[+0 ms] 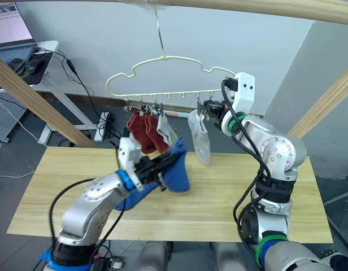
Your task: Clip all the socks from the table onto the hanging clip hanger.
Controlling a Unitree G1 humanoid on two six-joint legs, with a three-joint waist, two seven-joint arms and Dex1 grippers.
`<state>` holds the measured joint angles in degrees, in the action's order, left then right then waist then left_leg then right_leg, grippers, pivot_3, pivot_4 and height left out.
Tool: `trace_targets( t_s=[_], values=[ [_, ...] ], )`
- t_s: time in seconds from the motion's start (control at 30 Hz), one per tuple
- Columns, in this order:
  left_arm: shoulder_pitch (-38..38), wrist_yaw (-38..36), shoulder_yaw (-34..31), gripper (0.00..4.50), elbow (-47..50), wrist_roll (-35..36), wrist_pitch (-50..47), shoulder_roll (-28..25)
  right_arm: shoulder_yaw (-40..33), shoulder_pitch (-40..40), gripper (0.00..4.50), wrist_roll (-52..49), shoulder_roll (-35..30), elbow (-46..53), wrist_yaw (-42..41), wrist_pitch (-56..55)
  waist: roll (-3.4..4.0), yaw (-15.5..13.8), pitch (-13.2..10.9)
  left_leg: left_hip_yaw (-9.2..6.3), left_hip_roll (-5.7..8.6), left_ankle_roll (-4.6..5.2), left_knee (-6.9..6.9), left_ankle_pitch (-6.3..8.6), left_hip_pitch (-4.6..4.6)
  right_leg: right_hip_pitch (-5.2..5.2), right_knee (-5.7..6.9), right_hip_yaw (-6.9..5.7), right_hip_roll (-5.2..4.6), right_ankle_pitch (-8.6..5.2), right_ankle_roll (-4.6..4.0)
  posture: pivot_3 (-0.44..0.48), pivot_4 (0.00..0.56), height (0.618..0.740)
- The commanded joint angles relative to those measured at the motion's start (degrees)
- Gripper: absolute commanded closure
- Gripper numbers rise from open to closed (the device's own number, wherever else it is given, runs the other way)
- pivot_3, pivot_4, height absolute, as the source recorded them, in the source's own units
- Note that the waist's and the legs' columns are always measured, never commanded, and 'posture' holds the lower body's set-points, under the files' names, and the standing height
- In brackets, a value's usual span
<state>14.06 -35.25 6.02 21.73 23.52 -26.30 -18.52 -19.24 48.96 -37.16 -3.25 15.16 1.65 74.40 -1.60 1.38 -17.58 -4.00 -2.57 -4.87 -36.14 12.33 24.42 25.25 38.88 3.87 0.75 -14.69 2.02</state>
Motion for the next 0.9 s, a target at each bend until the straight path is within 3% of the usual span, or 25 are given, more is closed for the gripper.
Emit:
trace_targets(
  t_s=[0.03, 0.23, 0.5, 0.7, 0.9],
  values=[
    [5.2, 4.0, 5.1, 4.49, 3.3, -0.9, -1.9, 5.0, -1.5, 1.6, 4.36, -0.6, -0.4, 1.1, 1.8, 3.9, 0.0, 0.1, 0.0, 0.0, 0.0, 0.0, 0.02, 0.0, 0.02, 0.02, -0.01, -0.01, 0.0, 0.0, 0.0, 0.011, 0.301, 0.74],
    [6.7, 9.3, 10.9, 4.49, 1.4, -2.8, -3.8, 12.8, -2.1, 2.5, 4.36, -0.2, 2.0, 2.0, 3.4, 4.6, 0.0, 0.5, 0.0, -0.01, -0.03, 0.03, 0.08, 0.02, 0.03, 0.05, -0.01, -0.02, 0.03, 0.1, -0.17, 0.011, 0.301, 0.74],
    [7.9, 14.4, 10.9, 4.49, -8.7, -9.9, 3.7, 16.3, -2.8, 2.4, 4.36, -0.5, 3.5, 3.3, 4.4, 5.7, 0.0, 0.4, 0.0, -0.01, -0.01, 0.03, 0.04, 0.01, 0.04, 0.05, 0.0, -0.02, 0.03, 0.0, -0.01, 0.002, 0.293, 0.74],
    [6.1, 17.7, 7.4, 4.49, -9.0, -12.2, 9.7, 16.9, -4.3, 2.4, 4.36, -0.2, 3.8, 3.4, 5.2, 5.9, 0.01, 0.5, 0.0, -0.01, -0.03, 0.03, 0.07, 0.01, 0.05, 0.07, -0.01, -0.03, 0.03, 0.04, -0.07, 0.002, 0.29, 0.74],
    [2.2, 16.8, 8.9, 4.49, -5.7, -14.3, 12.5, 15.4, -5.7, 3.5, 4.36, 0.7, 3.4, 2.1, 6.2, 5.1, 0.0, 0.4, 0.0, -0.01, 0.0, 0.03, 0.05, 0.01, 0.09, 0.06, -0.04, -0.03, 0.0, 0.07, -0.11, 0.001, 0.288, 0.74]
  ],
)
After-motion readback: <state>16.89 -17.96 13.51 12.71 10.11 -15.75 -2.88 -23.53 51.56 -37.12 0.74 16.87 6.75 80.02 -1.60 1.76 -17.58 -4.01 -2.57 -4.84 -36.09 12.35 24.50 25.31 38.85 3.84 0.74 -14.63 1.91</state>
